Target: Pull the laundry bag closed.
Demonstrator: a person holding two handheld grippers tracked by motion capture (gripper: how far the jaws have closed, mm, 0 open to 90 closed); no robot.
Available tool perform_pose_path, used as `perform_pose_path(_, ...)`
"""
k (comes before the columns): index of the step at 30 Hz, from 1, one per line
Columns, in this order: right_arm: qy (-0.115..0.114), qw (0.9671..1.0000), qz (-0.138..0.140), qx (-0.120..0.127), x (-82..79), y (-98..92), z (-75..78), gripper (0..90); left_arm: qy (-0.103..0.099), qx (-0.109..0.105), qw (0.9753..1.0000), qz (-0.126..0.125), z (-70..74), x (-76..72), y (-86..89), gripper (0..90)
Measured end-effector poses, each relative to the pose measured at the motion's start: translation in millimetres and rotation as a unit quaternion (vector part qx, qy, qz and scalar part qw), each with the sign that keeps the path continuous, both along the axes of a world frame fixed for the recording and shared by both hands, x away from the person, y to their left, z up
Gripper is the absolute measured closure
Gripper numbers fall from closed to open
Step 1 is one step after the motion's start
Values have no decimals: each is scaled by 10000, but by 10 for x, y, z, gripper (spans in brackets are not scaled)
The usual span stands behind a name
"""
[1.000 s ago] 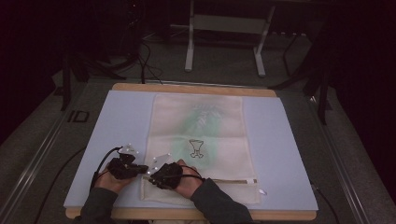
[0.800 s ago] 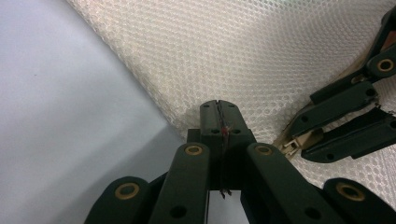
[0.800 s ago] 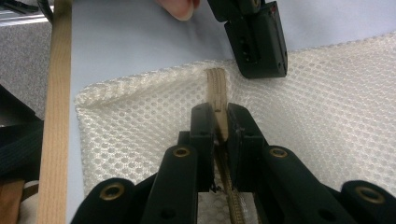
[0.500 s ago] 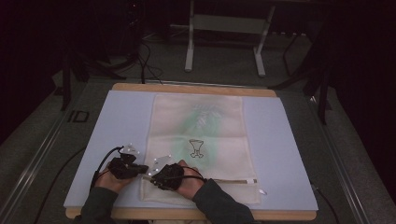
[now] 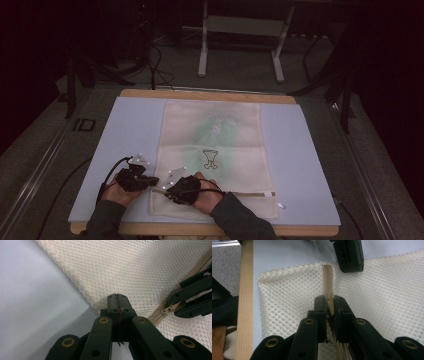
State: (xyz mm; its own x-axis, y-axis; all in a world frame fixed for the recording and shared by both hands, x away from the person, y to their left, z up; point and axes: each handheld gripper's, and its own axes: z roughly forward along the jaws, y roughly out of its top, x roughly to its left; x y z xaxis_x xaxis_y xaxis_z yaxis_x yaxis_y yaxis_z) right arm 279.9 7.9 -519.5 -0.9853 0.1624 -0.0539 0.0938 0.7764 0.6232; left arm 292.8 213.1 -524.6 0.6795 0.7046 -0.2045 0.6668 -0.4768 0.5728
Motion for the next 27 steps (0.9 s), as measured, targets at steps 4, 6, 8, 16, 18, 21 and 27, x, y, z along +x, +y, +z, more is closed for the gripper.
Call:
perform_pose_path(4,-1,10000,-2,3,9,-25,-6,823,3,-17,10000,8,-2,1,2,900)
perform_pose_path(6,0,10000,5,-7,11,-39,-5,823,0,-15,10000,9,-2,0,1,900)
perform_pose_path(8,7,10000,-6,-18,9,-48,-4,823,0,-12,10000,7,-2,0,2,900)
perform_pose_path(16,0,10000,-25,-31,10,-128,-9,823,4,-5,10000,9,0,0,1,900)
perform_pose_path(18,0,10000,-29,-33,9,-134,-7,823,4,-10,10000,8,-1,0,2,900)
perform_pose_path(21,-7,10000,-29,-42,6,-135,-6,823,6,-15,10000,7,-2,1,3,900)
perform_pose_path(27,-15,10000,-22,-59,1,-137,-2,823,4,-18,10000,9,-2,0,3,900)
